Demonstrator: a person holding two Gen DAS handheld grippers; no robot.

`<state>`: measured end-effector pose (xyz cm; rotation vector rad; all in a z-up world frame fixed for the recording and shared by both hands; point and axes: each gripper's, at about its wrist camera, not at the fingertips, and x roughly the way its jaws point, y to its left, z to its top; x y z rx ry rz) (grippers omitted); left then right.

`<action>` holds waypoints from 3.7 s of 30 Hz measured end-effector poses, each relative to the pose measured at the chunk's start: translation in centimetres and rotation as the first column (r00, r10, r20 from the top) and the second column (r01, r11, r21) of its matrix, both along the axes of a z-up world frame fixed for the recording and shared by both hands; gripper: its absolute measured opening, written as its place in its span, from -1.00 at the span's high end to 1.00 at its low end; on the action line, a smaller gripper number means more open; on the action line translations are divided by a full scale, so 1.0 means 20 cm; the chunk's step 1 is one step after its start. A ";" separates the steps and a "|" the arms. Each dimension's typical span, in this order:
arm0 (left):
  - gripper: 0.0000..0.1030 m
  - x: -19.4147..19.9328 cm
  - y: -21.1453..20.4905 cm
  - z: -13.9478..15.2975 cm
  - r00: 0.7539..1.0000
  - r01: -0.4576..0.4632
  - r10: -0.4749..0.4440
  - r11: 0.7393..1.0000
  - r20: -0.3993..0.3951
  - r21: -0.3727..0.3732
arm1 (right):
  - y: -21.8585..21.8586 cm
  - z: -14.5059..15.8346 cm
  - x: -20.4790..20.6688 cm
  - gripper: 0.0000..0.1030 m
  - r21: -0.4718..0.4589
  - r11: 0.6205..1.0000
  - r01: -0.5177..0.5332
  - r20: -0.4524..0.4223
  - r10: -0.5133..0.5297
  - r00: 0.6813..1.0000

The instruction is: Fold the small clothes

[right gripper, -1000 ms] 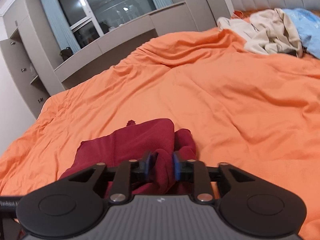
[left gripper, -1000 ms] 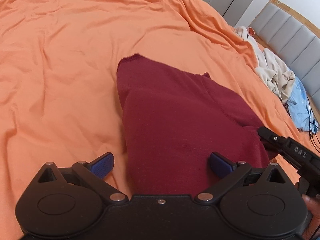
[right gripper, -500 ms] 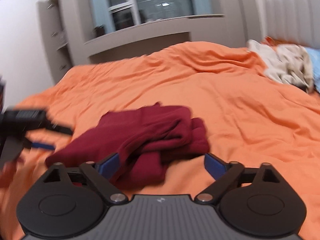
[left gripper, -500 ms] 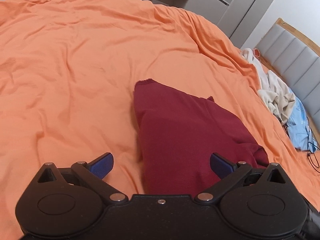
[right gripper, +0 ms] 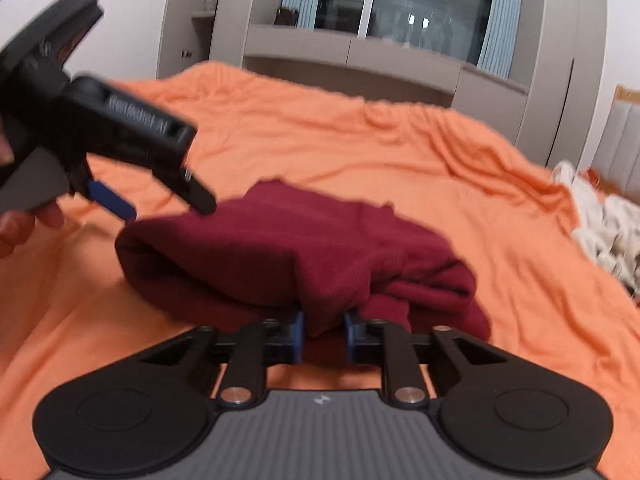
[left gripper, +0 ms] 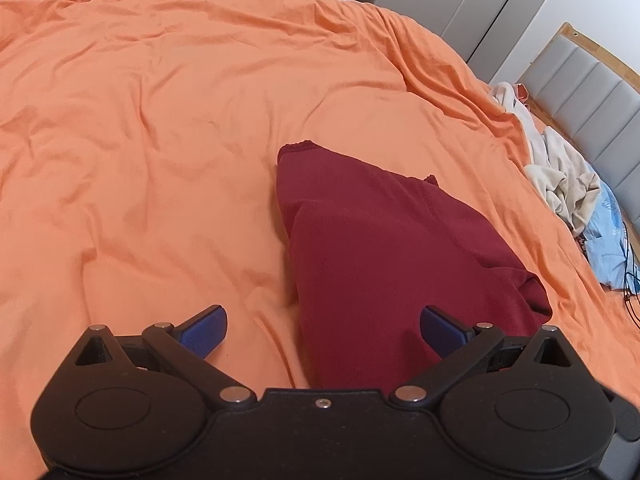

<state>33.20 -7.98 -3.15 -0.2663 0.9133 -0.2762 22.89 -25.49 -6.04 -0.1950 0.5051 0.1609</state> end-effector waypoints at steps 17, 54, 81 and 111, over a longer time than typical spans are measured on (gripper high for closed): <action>-0.99 -0.01 -0.05 -0.13 0.998 0.047 -0.044 0.997 -0.038 0.068 | -0.22 0.03 -0.13 -0.13 0.057 0.994 0.089 -0.007 -0.089 0.996; -0.99 -0.01 -0.09 -0.13 0.993 0.109 -0.108 0.993 -0.045 0.042 | -0.43 -0.05 0.27 0.81 -0.079 0.975 0.207 -0.030 -0.210 0.977; -0.99 0.06 -0.10 -0.05 0.997 0.076 -0.077 0.994 0.005 0.079 | -0.80 -0.09 0.57 -0.95 0.297 0.850 0.436 -0.233 -0.378 0.896; -0.99 0.32 -0.07 -0.16 0.977 0.207 -0.210 0.975 -0.038 -0.076 | -0.92 -0.16 0.50 -0.49 0.524 0.766 0.373 -0.231 -0.294 0.928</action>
